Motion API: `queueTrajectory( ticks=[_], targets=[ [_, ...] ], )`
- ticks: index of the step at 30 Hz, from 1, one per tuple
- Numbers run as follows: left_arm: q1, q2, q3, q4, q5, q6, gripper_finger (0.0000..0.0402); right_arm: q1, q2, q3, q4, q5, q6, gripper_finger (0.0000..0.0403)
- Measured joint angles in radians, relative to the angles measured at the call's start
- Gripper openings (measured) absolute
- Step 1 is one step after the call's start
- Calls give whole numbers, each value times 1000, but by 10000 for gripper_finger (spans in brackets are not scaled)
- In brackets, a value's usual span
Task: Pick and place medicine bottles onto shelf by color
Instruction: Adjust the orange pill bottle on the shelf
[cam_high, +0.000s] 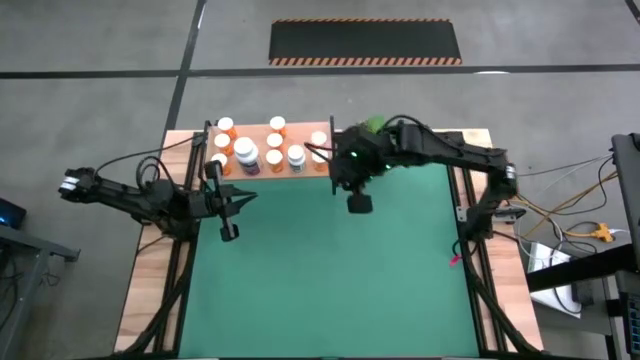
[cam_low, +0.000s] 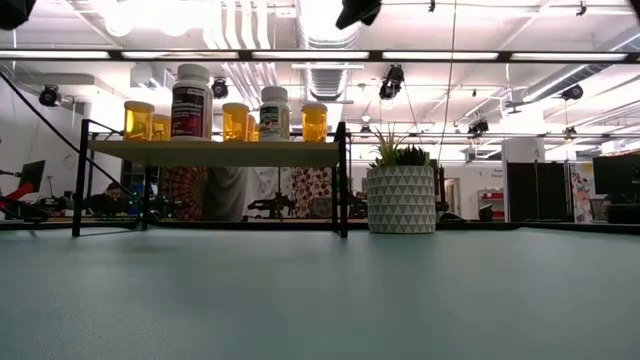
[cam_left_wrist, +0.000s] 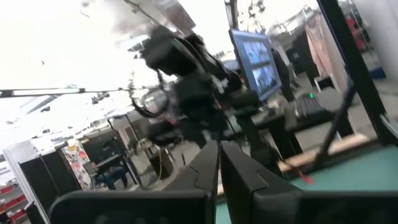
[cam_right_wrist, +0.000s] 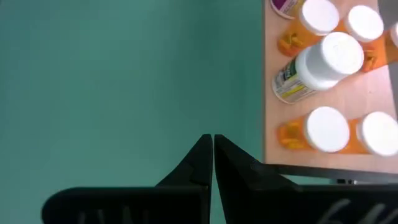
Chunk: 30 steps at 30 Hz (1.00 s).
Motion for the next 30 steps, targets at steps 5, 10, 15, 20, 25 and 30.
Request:
queueTrajectory(
  ticks=[5, 10, 15, 20, 25, 30],
  targets=[
    [0, 61, 109, -22, -10, 1, 0, 53, -163, -257, 168, 8, 62, 9],
    [2, 162, 332, -274, -55, 1, 0, 85, -306, -492, 331, 8, 80, 9],
    [23, 303, 620, -619, -165, 0, 0, 100, -414, -674, 489, 9, 59, 9],
    [84, 454, 869, -940, -186, -67, 0, 101, -493, -801, 567, 8, 43, 9],
    [174, 594, 1049, -1223, -185, -116, 0, 101, -550, -890, 596, 8, 48, 9],
    [287, 693, 1184, -1408, -158, -133, 0, 101, -593, -968, 651, 8, 54, 9]
  ],
)
